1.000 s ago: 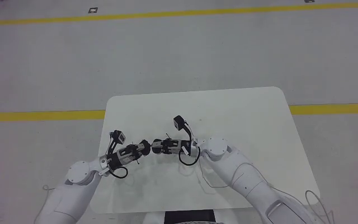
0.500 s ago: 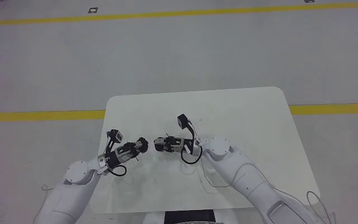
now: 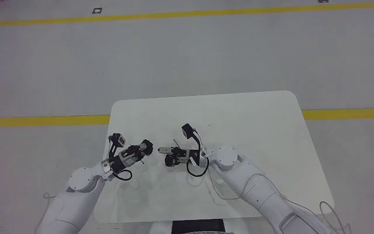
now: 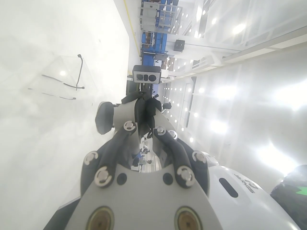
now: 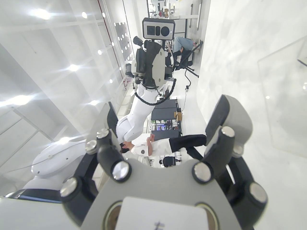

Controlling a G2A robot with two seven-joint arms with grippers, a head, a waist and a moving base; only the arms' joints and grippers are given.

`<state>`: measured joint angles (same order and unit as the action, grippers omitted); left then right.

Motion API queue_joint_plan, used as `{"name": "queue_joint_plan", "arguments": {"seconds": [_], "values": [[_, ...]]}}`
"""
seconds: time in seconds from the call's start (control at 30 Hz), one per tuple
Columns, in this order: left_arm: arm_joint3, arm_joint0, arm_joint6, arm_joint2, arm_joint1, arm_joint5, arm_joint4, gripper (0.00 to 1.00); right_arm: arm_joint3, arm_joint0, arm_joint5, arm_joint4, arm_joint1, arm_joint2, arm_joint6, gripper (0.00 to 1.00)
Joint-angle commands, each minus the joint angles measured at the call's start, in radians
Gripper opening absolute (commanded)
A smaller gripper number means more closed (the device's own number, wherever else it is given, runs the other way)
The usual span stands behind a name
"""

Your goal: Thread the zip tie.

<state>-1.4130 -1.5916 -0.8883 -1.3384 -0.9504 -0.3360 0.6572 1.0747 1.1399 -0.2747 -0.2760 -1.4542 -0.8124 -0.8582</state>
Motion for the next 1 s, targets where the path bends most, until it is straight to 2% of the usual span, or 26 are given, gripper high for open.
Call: {"name": "queue_joint_plan", "arguments": {"seconds": [0.0, 0.07, 0.4, 0.47, 0.5, 0.53, 0.73, 0.97], "values": [[0.000, 0.000, 0.000, 0.000, 0.000, 0.000, 0.000, 0.00, 0.000, 0.000, 0.000, 0.000, 0.000, 0.000, 0.000, 1.00], [-0.006, 0.003, 0.027, 0.006, -0.002, 0.008, -0.005, 0.00, 0.016, 0.009, -0.005, 0.021, 0.001, 0.005, 0.017, 1.00], [-0.016, -0.001, 0.137, 0.014, -0.009, -0.004, -0.039, 0.00, 0.073, 0.035, -0.051, 0.093, -0.001, 0.049, 0.049, 0.98], [-0.019, -0.003, 0.145, 0.015, -0.010, -0.003, -0.040, 0.00, 0.074, 0.034, -0.061, 0.096, -0.005, 0.062, 0.055, 0.63], [-0.020, -0.003, 0.147, 0.015, -0.011, -0.002, -0.040, 0.00, 0.073, 0.032, -0.062, 0.100, -0.007, 0.069, 0.060, 0.54], [-0.020, -0.003, 0.148, 0.014, -0.011, -0.002, -0.041, 0.00, 0.071, 0.029, -0.063, 0.106, -0.009, 0.076, 0.065, 0.49], [-0.025, -0.006, 0.146, 0.016, -0.013, -0.002, -0.042, 0.00, 0.055, 0.011, -0.065, 0.124, -0.026, 0.115, 0.113, 0.32], [-0.026, -0.007, 0.135, 0.013, -0.013, -0.001, -0.041, 0.00, 0.018, -0.010, -0.065, 0.131, -0.043, 0.140, 0.158, 0.18]]}}
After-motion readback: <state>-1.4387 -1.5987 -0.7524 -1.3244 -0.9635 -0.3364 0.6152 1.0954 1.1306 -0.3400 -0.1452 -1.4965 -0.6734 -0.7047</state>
